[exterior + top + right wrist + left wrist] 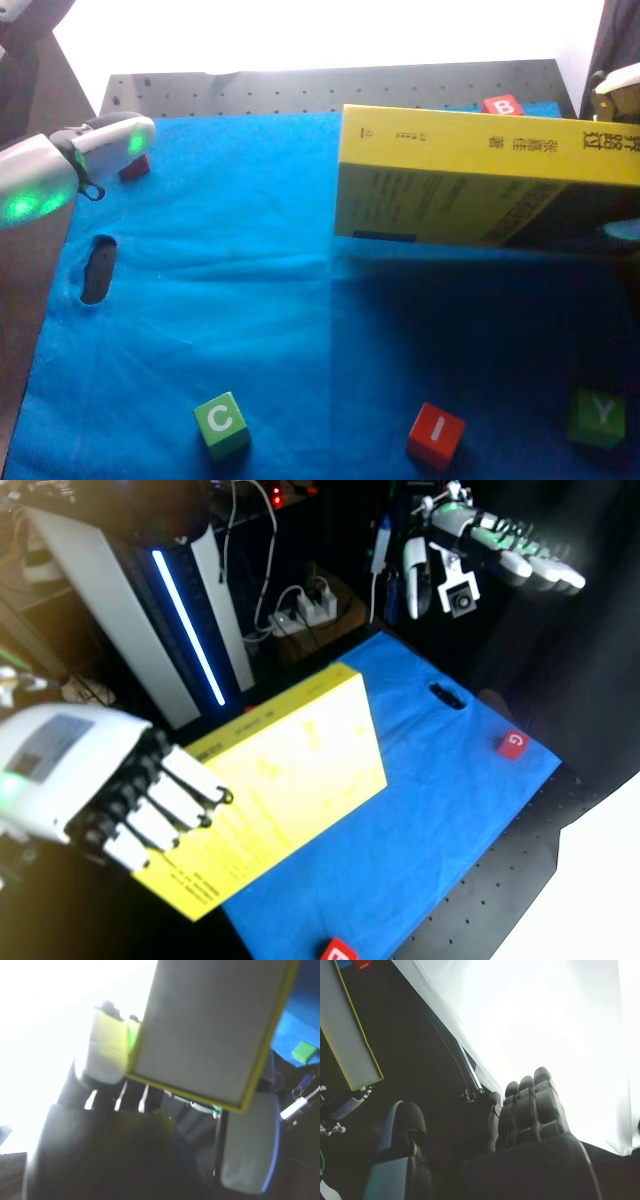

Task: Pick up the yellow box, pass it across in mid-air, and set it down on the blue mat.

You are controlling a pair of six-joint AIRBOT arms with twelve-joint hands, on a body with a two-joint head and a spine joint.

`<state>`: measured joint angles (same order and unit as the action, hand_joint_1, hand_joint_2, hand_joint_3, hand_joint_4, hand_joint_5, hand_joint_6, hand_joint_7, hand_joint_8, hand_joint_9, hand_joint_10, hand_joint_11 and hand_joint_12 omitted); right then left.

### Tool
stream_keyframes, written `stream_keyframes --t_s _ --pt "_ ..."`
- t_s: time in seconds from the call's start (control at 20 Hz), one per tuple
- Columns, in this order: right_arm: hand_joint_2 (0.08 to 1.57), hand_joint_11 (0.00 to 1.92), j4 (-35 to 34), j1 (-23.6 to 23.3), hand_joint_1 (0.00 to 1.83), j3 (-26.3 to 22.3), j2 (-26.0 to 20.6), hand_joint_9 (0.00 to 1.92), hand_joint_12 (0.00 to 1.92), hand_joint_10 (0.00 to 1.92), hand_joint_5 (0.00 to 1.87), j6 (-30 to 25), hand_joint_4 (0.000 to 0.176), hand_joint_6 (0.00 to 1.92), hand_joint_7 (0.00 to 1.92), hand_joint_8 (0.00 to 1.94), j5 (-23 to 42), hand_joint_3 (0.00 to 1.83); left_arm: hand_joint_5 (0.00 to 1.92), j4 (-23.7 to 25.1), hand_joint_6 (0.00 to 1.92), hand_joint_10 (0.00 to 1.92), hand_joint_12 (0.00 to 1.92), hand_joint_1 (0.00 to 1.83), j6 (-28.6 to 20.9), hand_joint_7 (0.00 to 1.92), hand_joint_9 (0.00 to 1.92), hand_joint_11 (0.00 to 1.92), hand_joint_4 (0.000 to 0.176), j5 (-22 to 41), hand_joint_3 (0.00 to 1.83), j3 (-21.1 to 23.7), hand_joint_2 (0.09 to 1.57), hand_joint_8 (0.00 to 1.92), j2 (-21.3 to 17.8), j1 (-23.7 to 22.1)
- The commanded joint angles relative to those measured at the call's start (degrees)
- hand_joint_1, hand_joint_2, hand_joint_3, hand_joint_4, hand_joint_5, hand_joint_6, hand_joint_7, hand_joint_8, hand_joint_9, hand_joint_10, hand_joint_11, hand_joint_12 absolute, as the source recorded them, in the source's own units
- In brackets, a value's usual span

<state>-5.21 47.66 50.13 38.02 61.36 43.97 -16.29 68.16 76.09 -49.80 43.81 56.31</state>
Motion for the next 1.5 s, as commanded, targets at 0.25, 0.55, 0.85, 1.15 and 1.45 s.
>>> stream_keyframes --t_s 0.25,0.55,0.85,1.15,1.45 --pt "1.28 1.17 -2.52 -0.52 1.0 3.59 2.55 1.05 1.92 1.92 0.65 -0.05 0.0 1.57 0.87 1.94 -3.25 0.04 0.0 0.57 0.0 0.0 0.0 0.4 0.13 0.0 0.0 0.0 0.117 7.41 0.0 0.1 1.2 0.0 -0.22 -0.23" --pt "1.26 0.42 -2.74 -1.78 0.68 5.09 4.21 0.47 1.81 1.17 0.31 -0.06 0.002 0.19 0.5 0.51 -4.6 0.0 0.0 0.57 0.0 0.0 0.0 0.39 0.13 0.0 0.0 0.0 0.103 7.56 0.0 0.07 1.21 0.0 -0.03 -0.24" --pt "1.24 0.0 -2.95 -2.25 0.53 6.12 5.26 0.01 1.12 0.28 0.0 -0.06 0.086 0.0 0.01 0.0 -5.32 0.0 0.0 0.57 0.0 0.0 0.0 0.38 0.13 0.0 0.0 0.0 0.116 7.72 0.0 0.15 1.21 0.0 -0.03 -0.23" --pt "1.29 0.0 -3.51 -3.85 0.6 7.67 6.29 0.0 0.0 0.0 0.0 -0.06 0.041 0.0 0.0 0.0 -5.31 0.0 0.0 0.6 0.0 0.0 0.0 0.37 0.13 0.0 0.0 0.0 0.116 7.71 0.0 0.18 1.22 0.0 0.02 -0.23" --pt "1.28 0.0 -3.5 -7.23 0.45 9.26 7.44 0.0 0.0 0.0 0.0 -0.03 0.078 0.0 0.0 0.0 -5.3 0.0 0.0 0.59 0.0 0.0 0.0 0.37 0.13 0.0 0.0 0.0 0.142 7.82 0.0 0.22 1.23 0.0 0.1 -0.19"
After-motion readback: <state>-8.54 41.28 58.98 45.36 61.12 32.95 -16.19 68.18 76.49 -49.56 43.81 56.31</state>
